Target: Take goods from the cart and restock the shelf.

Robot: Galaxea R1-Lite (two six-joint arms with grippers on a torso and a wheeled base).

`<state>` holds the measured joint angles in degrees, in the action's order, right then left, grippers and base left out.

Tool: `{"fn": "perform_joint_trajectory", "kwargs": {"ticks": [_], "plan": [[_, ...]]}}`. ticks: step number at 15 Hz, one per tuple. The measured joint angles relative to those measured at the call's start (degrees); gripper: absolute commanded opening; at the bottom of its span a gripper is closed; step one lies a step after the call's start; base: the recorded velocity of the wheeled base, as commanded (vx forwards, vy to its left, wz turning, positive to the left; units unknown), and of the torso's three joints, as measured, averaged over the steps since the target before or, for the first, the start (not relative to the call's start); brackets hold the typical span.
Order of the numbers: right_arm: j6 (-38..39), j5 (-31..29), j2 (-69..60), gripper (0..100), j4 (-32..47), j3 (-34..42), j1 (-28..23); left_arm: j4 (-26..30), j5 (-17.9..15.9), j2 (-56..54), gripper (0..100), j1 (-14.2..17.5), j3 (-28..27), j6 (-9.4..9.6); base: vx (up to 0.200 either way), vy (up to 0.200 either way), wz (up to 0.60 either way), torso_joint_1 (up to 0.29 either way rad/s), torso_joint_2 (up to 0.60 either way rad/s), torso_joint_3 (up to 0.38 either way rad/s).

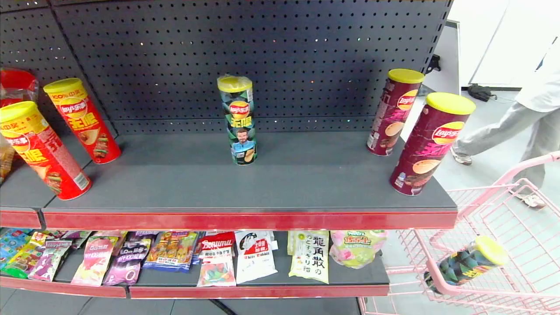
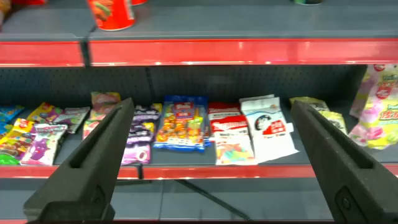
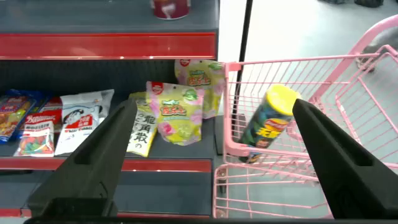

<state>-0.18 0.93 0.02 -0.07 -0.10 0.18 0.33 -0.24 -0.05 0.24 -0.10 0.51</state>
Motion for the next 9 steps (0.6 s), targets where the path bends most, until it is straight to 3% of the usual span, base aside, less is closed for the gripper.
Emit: {"fn": "perform_joint_trajectory", "kwargs": {"ticks": [2,3,9], "plan": [[0.1,0.0,0.0,100,0.0,0.0,0.0,0.0,0.0,0.0,100,0.0,0.0,0.02,0.000,-0.200,0.00,-0.005,0.00,0.005],[0.2,0.0,0.0,100,0.0,0.0,0.0,0.0,0.0,0.0,100,0.0,0.0,0.02,0.000,0.000,0.00,0.000,0.00,0.000],[0.2,-0.1,0.0,100,0.0,0.0,0.1,0.0,0.0,0.0,100,0.1,0.0,0.02,0.000,0.000,-0.60,0.002,0.00,-0.002]]}}
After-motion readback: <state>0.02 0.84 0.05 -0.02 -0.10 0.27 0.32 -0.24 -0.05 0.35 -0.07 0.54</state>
